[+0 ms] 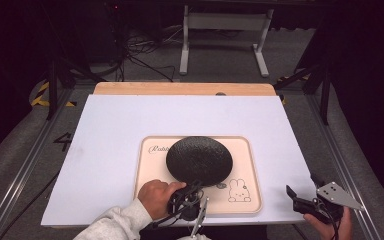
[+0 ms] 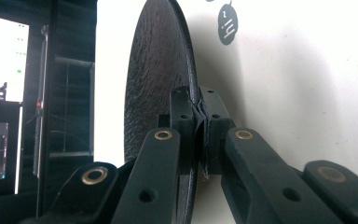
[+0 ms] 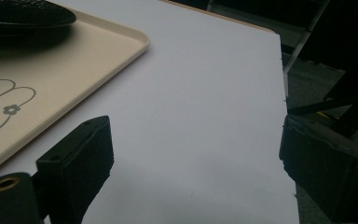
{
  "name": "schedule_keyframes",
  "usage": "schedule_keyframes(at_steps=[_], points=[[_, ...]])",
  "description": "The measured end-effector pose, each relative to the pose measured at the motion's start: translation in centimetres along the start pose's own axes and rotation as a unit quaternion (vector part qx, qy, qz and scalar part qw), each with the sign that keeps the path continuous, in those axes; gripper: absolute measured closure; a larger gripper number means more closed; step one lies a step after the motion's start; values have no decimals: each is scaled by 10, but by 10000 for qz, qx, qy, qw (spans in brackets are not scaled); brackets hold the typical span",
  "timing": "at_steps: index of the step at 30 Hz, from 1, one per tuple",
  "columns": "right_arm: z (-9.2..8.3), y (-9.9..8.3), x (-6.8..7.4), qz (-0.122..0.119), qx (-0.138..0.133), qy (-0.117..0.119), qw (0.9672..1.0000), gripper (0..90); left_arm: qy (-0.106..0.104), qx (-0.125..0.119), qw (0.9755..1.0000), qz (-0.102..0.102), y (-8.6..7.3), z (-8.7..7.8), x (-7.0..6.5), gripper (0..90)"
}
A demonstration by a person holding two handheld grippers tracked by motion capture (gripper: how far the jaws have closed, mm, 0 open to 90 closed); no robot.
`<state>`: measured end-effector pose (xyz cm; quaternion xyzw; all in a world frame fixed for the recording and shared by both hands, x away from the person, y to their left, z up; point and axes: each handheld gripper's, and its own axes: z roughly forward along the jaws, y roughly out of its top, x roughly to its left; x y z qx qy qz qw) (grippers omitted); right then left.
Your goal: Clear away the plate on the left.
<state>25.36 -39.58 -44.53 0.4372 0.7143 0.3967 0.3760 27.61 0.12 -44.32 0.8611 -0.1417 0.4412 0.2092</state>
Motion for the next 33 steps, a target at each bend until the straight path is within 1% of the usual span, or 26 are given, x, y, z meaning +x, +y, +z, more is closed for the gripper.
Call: schedule_keyframes(at_steps=[3,4,5,7,8,10,11,12,14,15,17,18,19,20,21,23,24,25,28,29,30,32,33], points=[[0,0,0,-6,18,-3,10000,106,-9,-87,9998,-177,-2,0,0,861],[0,0,0,-4,13,5,10000,106,-6,-95,9998,-165,-2,1,0,861],[0,0,0,-1,11,8,10000,106,0,-108,9997,-205,-3,1,0,860],[0,0,0,-5,19,-2,10000,106,-111,-162,9992,-354,-4,1,0,850],[0,0,0,-5,21,-2,10000,106,-144,-162,9992,-347,-5,2,0,844],[0,0,0,-4,20,-1,10000,106,-221,-197,9985,-468,-5,3,0,832],[0,0,0,-3,22,-4,10000,106,-262,-199,9982,-492,-6,3,0,825],[0,0,0,-2,24,-6,10000,106,-311,-202,9977,-574,-6,3,-1,820],[0,0,0,7,12,0,10000,106,-462,-174,9970,-596,-7,5,0,805],[0,0,0,7,12,0,10000,106,-462,-174,9970,-596,-7,5,0,793],[0,0,0,8,16,3,10000,106,-577,-199,9952,-767,-8,6,0,784],[0,0,0,8,15,0,10000,106,-633,-183,9947,-788,-8,7,-1,776],[0,0,-1,12,13,-2,10000,106,-670,-166,9947,-768,-9,7,-1,770],[0,0,-1,14,15,0,10000,106,-696,-153,9938,-856,-9,7,-2,766],[0,0,-1,10,13,-1,10000,106,-771,-169,9930,-875,-10,8,0,758],[0,0,0,4,14,-8,10000,106,-879,-158,9910,-992,-11,8,-1,708],[0,0,0,1,15,-14,10000,106,-879,-158,9910,-992,-11,8,-1,709],[0,0,0,1,15,-14,10000,106,-945,-160,9900,-1038,-11,9,-1,709],[0,0,0,-3,24,-9,10000,106,-1092,-115,9880,-1086,-11,11,-2,683],[0,0,0,-8,23,-11,10000,106,-1088,-143,9872,-1155,-12,11,-2,678],[0,0,0,-7,20,-16,10000,106,-1169,-175,9856,-1207,-13,11,0,668],[0,0,0,-3,18,-17,10000,106,-1158,-199,9853,-1242,-13,11,0,659],[0,0,0,-1,17,-16,10000,106,-1183,-229,9839,-1321,-14,11,1,639]])
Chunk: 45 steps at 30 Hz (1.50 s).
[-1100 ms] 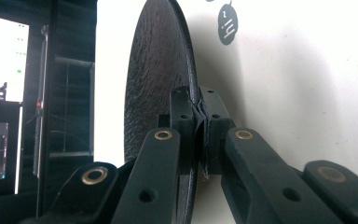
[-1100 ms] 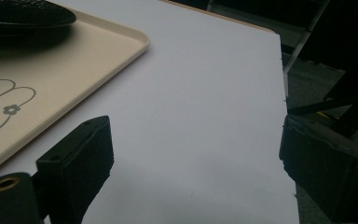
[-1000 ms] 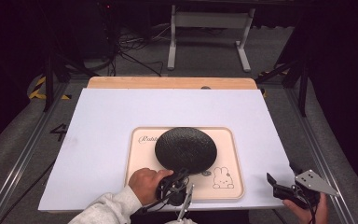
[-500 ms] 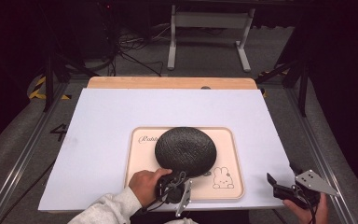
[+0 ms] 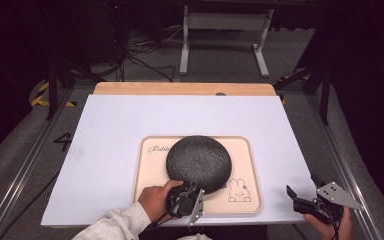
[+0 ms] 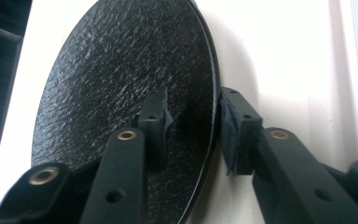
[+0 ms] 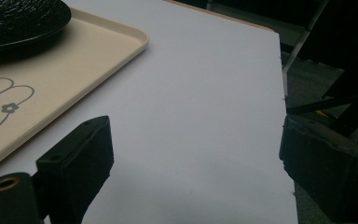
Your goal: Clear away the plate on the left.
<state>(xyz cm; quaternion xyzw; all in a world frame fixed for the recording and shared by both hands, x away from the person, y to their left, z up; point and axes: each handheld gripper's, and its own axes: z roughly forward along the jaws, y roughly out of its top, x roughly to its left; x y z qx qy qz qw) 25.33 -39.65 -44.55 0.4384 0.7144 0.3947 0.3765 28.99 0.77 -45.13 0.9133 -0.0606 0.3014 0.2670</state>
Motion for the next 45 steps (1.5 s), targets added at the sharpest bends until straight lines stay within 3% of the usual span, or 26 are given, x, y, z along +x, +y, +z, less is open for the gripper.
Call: schedule_keyframes(at_steps=[2,6,15,18,24,27,29,33,37,45], points=[[0,0,0,-1,3,5,10000,106,-95,-147,9997,-166,0,-2,2,630],[0,0,0,-3,1,4,10000,106,-124,-260,9993,-258,0,-5,3,597],[0,0,0,-7,2,10,10000,106,-231,-406,9985,-298,0,-7,5,506],[0,0,0,-7,-1,12,10000,106,-257,-521,9975,-413,0,-8,6,464],[0,0,0,-11,-1,17,10000,106,-124,-562,9967,-566,0,-11,10,296],[0,0,0,-6,3,19,10000,106,-70,-652,9948,-778,-2,-12,12,226],[0,0,1,-10,3,19,10000,106,-54,-734,9941,-797,-3,-13,15,188],[0,0,0,-4,1,18,10000,106,-76,-839,9917,-975,-5,-16,20,143],[0,0,1,-9,5,23,10000,106,-29,-849,9910,-1031,-7,-17,24,79],[0,0,1,-17,21,21,10000,105,-5,-878,9888,-1207,-13,-18,32,77]])
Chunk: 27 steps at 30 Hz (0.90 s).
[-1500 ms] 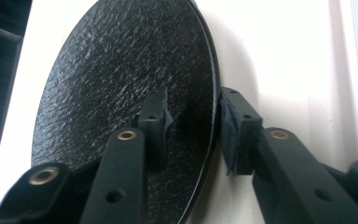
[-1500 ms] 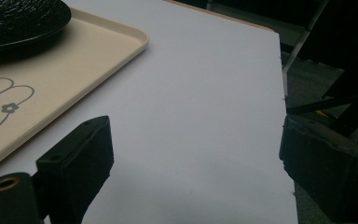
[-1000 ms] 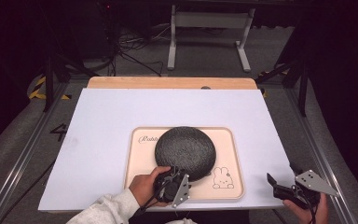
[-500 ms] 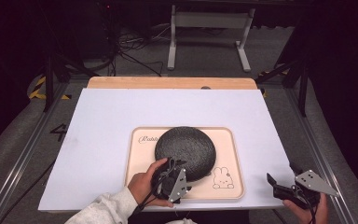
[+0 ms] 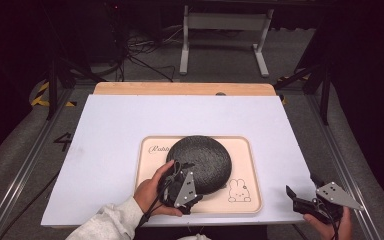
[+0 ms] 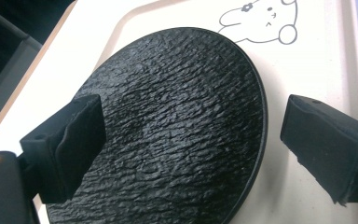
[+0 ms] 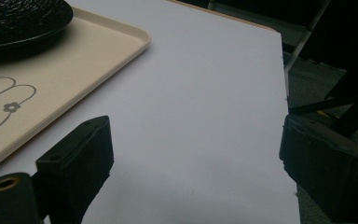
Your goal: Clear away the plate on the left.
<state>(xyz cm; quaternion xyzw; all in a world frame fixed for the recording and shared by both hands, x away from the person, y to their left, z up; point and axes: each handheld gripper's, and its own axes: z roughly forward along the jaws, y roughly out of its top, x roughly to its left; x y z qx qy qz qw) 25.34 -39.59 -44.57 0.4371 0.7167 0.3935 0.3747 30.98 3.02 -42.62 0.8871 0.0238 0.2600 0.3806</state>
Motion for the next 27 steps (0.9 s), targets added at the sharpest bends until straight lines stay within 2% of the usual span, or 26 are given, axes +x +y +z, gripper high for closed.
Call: schedule_keyframes(at_steps=[2,3,6,7,8,11,20,21,27], points=[[0,0,0,13,-13,4,10000,105,12,-30,10000,24,-1,-1,3,77],[0,0,0,16,-14,3,10000,105,7,-33,10000,-44,-2,-2,5,79],[0,0,0,6,-14,7,10000,105,37,-56,10000,-55,-3,-5,9,83],[0,0,0,8,-15,6,10000,105,57,-44,9999,-135,-5,-6,11,84],[0,0,0,11,-14,5,10000,105,62,-71,9999,-92,-5,-6,12,85],[0,0,0,13,-16,1,10000,105,109,-75,9998,-152,-8,-9,17,87],[0,0,0,9,-22,-5,10000,105,186,-47,9995,-244,-14,-15,26,95],[0,0,0,12,-21,-5,10000,105,201,-55,9996,-202,-14,-15,27,95],[0,0,0,12,-26,-5,10000,105,269,-5,9991,-317,-21,-19,35,98]])
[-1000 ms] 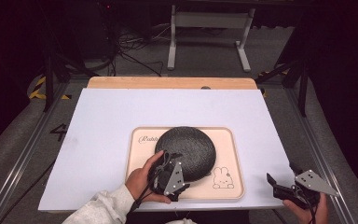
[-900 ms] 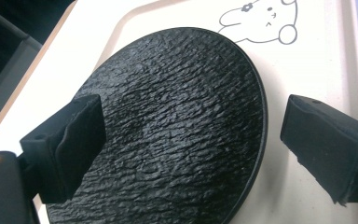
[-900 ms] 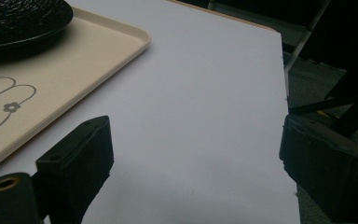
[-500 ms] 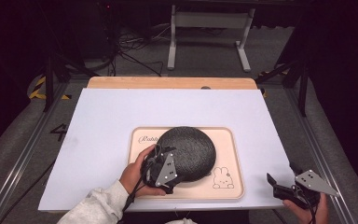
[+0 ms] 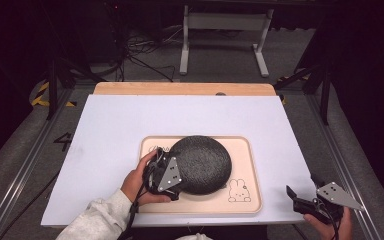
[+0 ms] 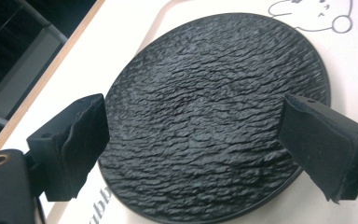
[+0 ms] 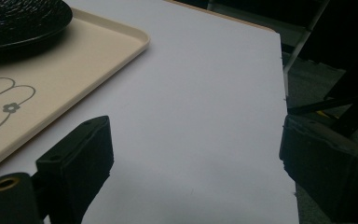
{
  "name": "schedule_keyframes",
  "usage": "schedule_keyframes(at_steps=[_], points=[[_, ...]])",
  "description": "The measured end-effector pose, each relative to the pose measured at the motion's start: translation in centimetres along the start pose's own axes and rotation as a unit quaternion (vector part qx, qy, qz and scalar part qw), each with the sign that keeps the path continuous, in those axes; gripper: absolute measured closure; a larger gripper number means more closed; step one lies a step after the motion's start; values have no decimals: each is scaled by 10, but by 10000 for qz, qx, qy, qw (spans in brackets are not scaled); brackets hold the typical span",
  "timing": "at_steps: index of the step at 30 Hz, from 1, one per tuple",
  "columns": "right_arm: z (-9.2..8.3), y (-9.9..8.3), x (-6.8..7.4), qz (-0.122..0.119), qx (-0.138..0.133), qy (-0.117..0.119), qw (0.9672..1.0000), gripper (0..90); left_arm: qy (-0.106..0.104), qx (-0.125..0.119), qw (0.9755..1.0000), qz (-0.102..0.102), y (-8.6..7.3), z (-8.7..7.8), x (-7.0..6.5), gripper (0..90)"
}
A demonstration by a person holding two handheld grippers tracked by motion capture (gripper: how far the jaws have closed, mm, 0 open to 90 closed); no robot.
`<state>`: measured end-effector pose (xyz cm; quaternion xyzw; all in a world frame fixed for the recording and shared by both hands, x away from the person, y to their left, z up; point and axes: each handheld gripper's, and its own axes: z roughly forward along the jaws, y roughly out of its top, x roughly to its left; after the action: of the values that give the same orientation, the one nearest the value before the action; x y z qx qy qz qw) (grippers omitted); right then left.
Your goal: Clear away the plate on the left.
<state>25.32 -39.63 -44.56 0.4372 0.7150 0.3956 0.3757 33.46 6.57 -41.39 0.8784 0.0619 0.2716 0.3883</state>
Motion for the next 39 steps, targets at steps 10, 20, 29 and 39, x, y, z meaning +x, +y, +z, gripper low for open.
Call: schedule_keyframes(at_steps=[10,20,29,39], points=[[0,0,0,-6,3,2,10000,106,137,98,9997,-159,-12,-7,13,101],[0,0,1,-12,8,0,10000,105,272,242,9987,-352,-28,-19,23,103],[0,0,1,-20,12,3,10000,105,448,359,9969,-537,-50,-36,30,103],[0,0,1,-25,26,-10,10000,105,585,497,9946,-699,-67,-47,33,104]])
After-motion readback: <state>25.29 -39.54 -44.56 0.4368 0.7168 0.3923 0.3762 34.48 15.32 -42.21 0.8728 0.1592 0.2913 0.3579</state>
